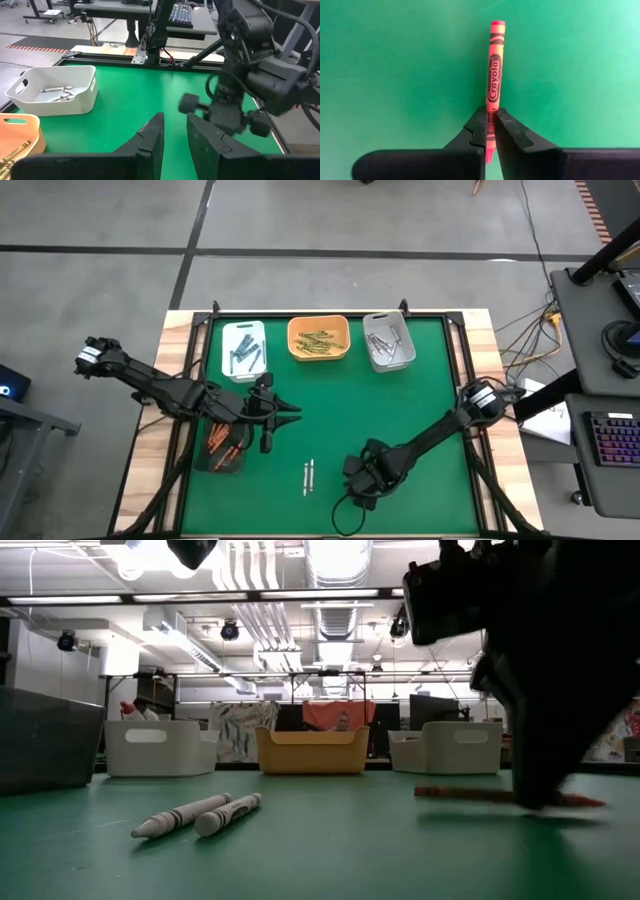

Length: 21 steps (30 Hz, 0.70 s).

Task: Sort crayons
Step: Put the orange crayon into the black bin

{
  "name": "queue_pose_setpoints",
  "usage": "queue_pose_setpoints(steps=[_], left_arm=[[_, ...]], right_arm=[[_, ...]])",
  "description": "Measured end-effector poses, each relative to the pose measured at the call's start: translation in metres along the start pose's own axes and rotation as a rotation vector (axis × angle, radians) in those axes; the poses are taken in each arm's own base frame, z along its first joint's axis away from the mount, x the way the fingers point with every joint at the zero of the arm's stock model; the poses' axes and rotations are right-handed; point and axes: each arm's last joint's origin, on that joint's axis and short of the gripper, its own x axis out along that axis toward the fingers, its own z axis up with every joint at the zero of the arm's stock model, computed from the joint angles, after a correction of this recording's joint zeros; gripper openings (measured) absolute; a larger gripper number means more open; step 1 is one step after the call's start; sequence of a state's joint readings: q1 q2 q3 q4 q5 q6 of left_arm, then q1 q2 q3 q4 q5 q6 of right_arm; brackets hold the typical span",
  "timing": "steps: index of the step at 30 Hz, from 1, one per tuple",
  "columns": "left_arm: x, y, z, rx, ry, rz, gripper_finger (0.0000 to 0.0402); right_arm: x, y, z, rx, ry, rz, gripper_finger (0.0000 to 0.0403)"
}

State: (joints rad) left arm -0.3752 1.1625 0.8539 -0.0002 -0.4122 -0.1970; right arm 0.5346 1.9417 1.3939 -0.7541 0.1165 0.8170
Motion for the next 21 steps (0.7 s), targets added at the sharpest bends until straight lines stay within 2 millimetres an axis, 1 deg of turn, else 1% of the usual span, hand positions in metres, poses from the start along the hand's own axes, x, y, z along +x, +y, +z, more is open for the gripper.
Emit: queue_pose_setpoints(steps=[2, 5, 7, 10, 13, 18, 21], left_arm=[[0.000, 0.000, 0.000, 0.001, 0.001, -0.004, 0.0066], [-0.001, 0.000, 0.001, -0.002, -0.006, -0.005, 0.0066], [-0.005, 0.000, 0.004, -0.003, -0.024, -0.011, 0.0066], [-0.013, 0.001, 0.014, 0.004, -0.067, -0.024, 0.0066], [-0.024, 0.000, 0.024, 0.024, -0.106, -0.042, 0.0066], [-0.049, -0.001, 0.036, 0.038, -0.178, -0.091, 0.0066], [-0.065, 0.000, 0.042, 0.023, -0.223, -0.123, 0.0066]], right_arm=[[-0.011, -0.003, 0.001, -0.020, -0.055, -0.028, 0.0013], [-0.035, -0.006, 0.009, -0.038, -0.179, -0.033, 0.0012], [-0.044, -0.008, 0.016, -0.060, -0.261, -0.033, 0.0012], [-0.049, -0.013, 0.032, -0.102, -0.370, -0.033, 0.0012], [-0.052, -0.019, 0.053, -0.140, -0.477, 0.000, 0.0012], [-0.048, -0.033, 0.090, -0.214, -0.663, 0.018, 0.0012], [-0.049, -0.040, 0.112, -0.255, -0.806, 0.029, 0.0012]])
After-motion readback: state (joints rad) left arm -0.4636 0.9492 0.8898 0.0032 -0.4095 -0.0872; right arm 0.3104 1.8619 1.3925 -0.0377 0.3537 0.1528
